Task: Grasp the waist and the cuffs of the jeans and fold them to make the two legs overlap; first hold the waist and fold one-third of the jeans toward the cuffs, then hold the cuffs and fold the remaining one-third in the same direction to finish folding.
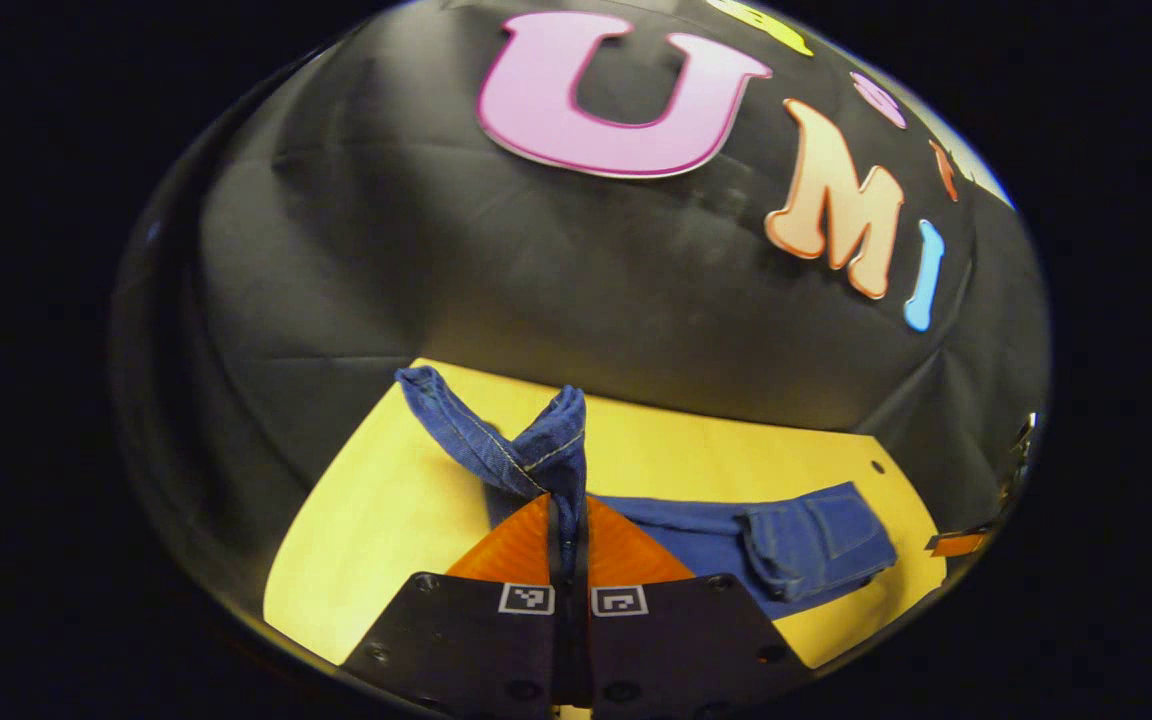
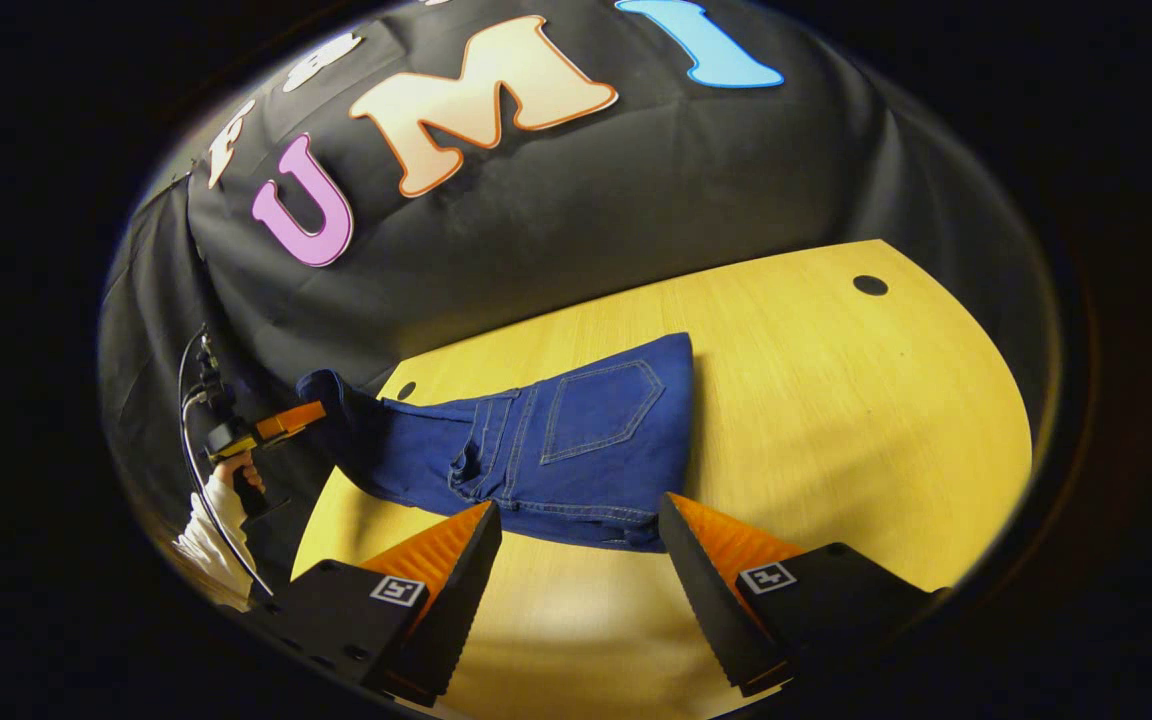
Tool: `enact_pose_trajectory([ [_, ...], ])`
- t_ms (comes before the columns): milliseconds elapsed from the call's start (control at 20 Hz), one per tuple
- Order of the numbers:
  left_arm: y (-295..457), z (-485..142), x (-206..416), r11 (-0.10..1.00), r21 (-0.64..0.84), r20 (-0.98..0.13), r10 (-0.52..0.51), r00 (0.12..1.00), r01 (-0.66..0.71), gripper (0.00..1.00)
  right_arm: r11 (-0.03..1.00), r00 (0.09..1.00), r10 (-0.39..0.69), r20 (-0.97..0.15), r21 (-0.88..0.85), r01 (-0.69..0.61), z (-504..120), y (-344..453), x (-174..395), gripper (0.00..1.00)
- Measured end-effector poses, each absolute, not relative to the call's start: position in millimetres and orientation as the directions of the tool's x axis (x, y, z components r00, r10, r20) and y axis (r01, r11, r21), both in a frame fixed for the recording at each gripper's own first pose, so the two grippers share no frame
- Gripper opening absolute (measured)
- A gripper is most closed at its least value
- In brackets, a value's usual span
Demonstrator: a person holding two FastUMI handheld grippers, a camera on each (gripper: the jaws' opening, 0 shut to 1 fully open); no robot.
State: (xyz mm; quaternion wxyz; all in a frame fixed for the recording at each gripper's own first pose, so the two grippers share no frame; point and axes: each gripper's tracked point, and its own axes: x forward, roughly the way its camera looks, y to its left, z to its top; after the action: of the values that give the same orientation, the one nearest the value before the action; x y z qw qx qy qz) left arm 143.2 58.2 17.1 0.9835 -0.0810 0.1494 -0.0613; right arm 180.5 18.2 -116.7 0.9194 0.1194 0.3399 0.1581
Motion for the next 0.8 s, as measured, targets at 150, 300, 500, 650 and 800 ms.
enact_pose_trajectory([
  [150,-7.2,47.9,146.3,0.973,-0.151,-0.253,-0.207,0.945,0.173,0.0,0.922,0.726,0.367,-0.582,0.332,-0.2,-111.4,-8.0,181.3,0.98],
  [300,-78.4,73.2,151.7,0.961,-0.116,-0.234,-0.271,0.934,0.25,0.0,0.922,0.727,0.371,-0.578,0.323,-0.214,-108.4,-33.0,178.3,0.93],
  [500,-175.8,76.4,162.2,0.931,-0.089,-0.262,-0.364,0.894,0.353,0.0,0.917,0.714,0.386,-0.584,0.324,-0.232,-111.6,-58.9,176.4,0.98],
  [650,-234.0,53.1,170.7,0.908,-0.064,-0.32,-0.411,0.853,0.413,0.0,0.908,0.717,0.404,-0.568,0.347,-0.236,-106.7,-71.8,179.0,0.98],
  [800,-283.4,20.8,162.5,0.88,-0.052,-0.394,-0.452,0.801,0.471,0.0,0.903,0.725,0.408,-0.555,0.361,-0.232,-102.8,-84.7,183.0,0.98],
])
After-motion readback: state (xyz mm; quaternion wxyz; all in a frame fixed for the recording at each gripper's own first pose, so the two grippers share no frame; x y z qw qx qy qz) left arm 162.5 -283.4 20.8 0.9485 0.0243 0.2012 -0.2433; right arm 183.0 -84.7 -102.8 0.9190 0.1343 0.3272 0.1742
